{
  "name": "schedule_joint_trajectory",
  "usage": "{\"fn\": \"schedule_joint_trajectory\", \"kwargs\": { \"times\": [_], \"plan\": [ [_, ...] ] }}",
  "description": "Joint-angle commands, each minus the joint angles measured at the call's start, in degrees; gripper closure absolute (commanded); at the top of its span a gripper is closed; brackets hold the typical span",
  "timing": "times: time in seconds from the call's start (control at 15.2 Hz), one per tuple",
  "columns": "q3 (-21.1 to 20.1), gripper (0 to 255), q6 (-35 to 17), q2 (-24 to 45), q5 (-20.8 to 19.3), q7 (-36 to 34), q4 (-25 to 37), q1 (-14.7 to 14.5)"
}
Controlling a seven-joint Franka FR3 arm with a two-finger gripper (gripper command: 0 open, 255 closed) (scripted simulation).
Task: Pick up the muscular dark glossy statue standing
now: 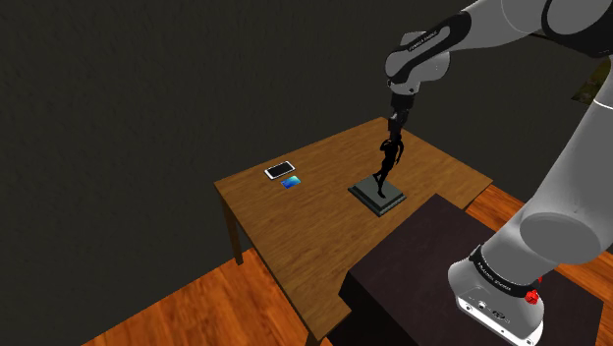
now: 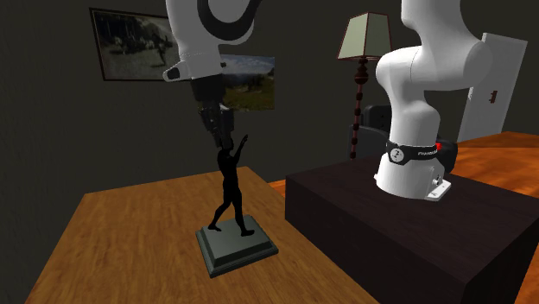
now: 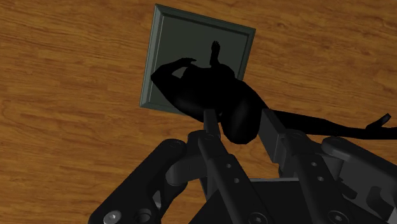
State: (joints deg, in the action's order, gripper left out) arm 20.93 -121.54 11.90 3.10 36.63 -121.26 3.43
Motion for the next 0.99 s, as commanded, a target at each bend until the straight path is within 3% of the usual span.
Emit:
{"fn": "schedule_joint_trajectory", "kwargs": {
  "times": [0.0, 0.4, 0.92],
  "plan": [
    [0.00, 255, -0.03, 0.01, 0.01, 0.00, -0.01, 0.00],
    [0.00, 255, -0.06, -0.11, -0.04, -0.05, -0.14, -0.03],
    [0.34, 255, 5.54, -3.75, -1.59, -1.04, 2.06, -0.38]
  ]
}}
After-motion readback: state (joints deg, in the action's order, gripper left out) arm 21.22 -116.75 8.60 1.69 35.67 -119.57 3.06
